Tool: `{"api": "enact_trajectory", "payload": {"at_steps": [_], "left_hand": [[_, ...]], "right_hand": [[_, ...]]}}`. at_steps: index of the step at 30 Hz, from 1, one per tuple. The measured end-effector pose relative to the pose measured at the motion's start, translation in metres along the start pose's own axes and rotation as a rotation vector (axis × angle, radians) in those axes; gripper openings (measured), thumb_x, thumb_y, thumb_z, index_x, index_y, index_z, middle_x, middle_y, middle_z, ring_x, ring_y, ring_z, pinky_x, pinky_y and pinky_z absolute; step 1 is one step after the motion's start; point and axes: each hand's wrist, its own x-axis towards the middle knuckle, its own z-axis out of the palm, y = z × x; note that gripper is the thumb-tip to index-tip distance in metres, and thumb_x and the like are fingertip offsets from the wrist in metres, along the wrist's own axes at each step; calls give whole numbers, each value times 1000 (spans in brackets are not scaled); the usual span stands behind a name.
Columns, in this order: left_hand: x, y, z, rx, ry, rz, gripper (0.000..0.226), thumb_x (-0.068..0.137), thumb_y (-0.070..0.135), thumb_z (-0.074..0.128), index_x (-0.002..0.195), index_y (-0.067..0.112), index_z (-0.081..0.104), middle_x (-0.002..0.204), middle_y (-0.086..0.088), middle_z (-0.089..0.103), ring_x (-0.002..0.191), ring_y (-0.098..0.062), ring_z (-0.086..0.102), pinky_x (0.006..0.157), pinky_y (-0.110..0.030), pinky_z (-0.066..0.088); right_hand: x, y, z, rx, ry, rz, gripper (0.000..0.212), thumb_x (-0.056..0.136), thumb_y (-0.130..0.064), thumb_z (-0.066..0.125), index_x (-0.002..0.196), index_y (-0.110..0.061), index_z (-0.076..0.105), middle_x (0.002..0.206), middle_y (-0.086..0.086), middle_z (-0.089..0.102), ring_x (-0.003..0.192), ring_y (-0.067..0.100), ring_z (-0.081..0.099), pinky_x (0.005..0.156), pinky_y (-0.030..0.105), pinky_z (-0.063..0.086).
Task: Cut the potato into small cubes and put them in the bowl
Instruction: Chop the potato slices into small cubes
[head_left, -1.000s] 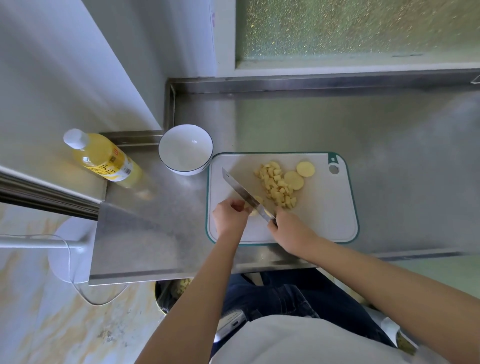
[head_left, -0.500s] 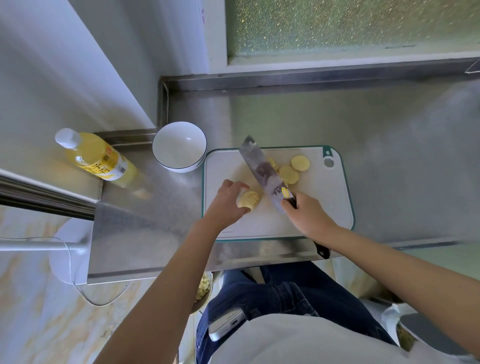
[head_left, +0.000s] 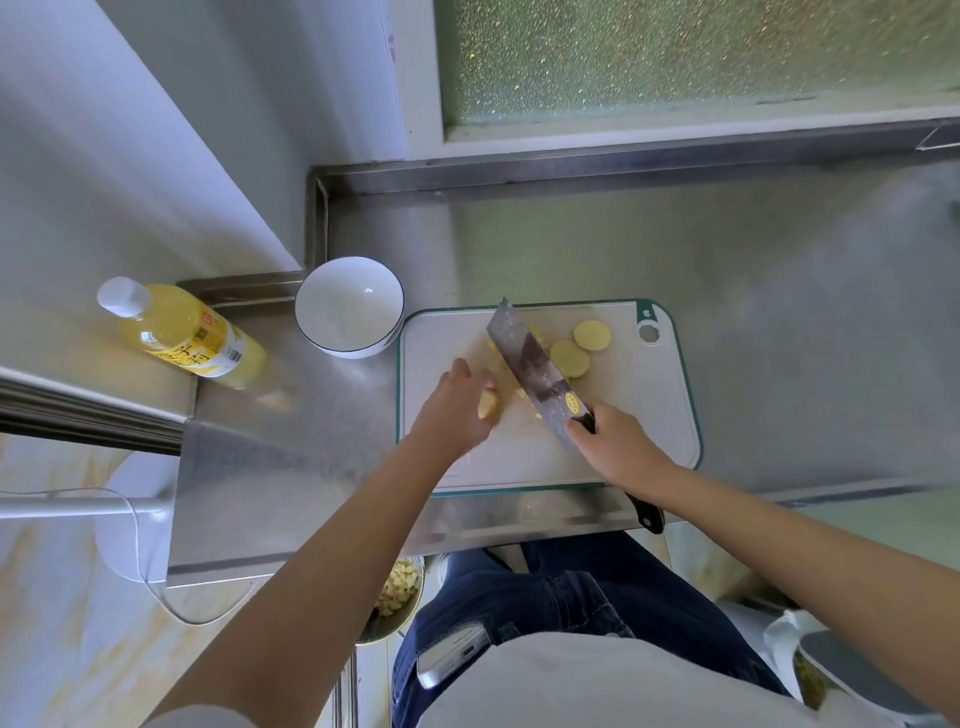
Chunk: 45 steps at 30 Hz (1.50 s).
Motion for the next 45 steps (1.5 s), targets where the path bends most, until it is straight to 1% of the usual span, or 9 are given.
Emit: {"api": "enact_trajectory", "payload": {"at_steps": [4, 8, 13, 16, 20, 26, 31, 38, 45], "left_hand": [[-3, 9, 5, -188, 139, -247, 45, 81, 28, 68, 118, 10, 52, 116, -14, 42, 96, -35, 55, 82, -33, 44], [-5, 16, 12, -374, 149, -328, 50, 77, 20, 73, 120, 9, 51, 120, -12, 42, 96, -31, 56, 83, -27, 42], [-12, 9, 17, -537, 173, -365, 47, 75, 10, 73, 118, 10, 55, 114, -10, 47, 84, -18, 53, 79, -20, 41], [-15, 8, 20, -579, 210, -374, 45, 76, 7, 72, 118, 9, 56, 109, -7, 47, 81, -14, 50, 76, -18, 41], [-16, 10, 22, -603, 217, -359, 50, 71, 7, 76, 117, 9, 56, 107, -6, 43, 82, -15, 50, 76, -18, 42], [-14, 10, 24, -601, 249, -330, 46, 72, 3, 75, 114, 8, 57, 105, -3, 41, 86, -16, 48, 73, -15, 40], [-12, 6, 24, -588, 261, -307, 44, 73, -2, 74, 113, 7, 58, 106, -4, 44, 88, -13, 47, 61, 4, 38], [-14, 3, 26, -586, 284, -306, 48, 74, 13, 76, 118, 11, 57, 104, -3, 49, 74, -5, 47, 61, -3, 39], [-11, 4, 24, -681, 315, -407, 36, 77, 19, 73, 110, 14, 60, 100, -7, 59, 69, -3, 50, 63, -8, 39]], "right_hand": [[1, 1, 2, -1, -21, 15, 25, 93, -20, 43, 70, -14, 38, 63, 0, 43, 61, 18, 38, 51, 25, 28], [3, 1, 9, -6, -51, 1, 29, 93, -21, 42, 66, -19, 33, 61, -1, 40, 54, 14, 35, 50, 25, 25], [6, -3, 15, -90, -43, -17, 29, 95, -20, 41, 66, -21, 34, 62, -2, 41, 55, 11, 39, 49, 23, 26], [5, -5, 16, -140, -35, -42, 18, 96, -22, 41, 84, -10, 44, 70, 3, 48, 65, 21, 46, 57, 30, 32], [3, -5, 18, -171, -20, -78, 22, 97, -22, 39, 99, -2, 49, 78, 11, 54, 71, 27, 49, 63, 31, 35], [4, -4, 20, -186, -30, -77, 19, 96, -19, 39, 96, -2, 48, 77, 11, 52, 74, 29, 50, 65, 32, 36], [-3, -1, 17, -157, -45, -87, 14, 96, -17, 40, 91, -5, 47, 68, 2, 48, 68, 23, 47, 60, 30, 35], [-6, 0, 9, -165, -21, -93, 20, 96, -19, 40, 97, -3, 52, 76, 9, 56, 68, 25, 50, 64, 33, 38], [-6, -12, 13, -169, -37, -104, 16, 96, -17, 40, 84, -8, 42, 62, 0, 43, 55, 16, 40, 49, 26, 28]]}}
